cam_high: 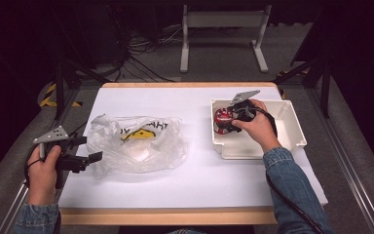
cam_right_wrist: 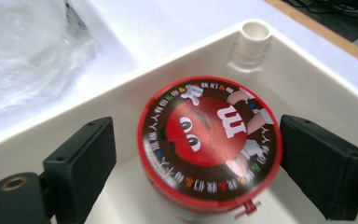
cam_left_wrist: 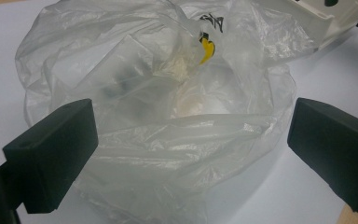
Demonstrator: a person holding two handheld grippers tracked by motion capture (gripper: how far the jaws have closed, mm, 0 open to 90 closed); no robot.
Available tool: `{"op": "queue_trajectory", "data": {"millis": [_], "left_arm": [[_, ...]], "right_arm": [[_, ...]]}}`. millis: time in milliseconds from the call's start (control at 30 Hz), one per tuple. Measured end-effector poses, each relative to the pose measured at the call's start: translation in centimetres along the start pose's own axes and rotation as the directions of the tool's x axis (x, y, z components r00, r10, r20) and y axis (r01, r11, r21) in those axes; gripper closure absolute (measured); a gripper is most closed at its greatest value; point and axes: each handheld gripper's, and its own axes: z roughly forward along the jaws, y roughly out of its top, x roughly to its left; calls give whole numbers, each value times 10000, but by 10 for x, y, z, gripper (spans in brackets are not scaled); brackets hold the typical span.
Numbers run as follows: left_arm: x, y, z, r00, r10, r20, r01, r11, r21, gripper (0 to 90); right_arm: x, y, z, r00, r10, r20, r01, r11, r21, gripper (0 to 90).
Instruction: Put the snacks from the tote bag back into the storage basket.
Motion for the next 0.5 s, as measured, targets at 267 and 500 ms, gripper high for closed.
{"op": "queue_trajectory", "data": {"millis": [267,500], "left_arm": [[-4,-4,1,9989,-86,452,86,10000,5,19],[-11,-7,4,9988,111,484,-118,9998,151,22]], "right_arm": [[16,-1,-45,9966,789,231,-779,9962,-390,117],[32,-16,-90,9953,937,227,-911,9911,-975,116]]}}
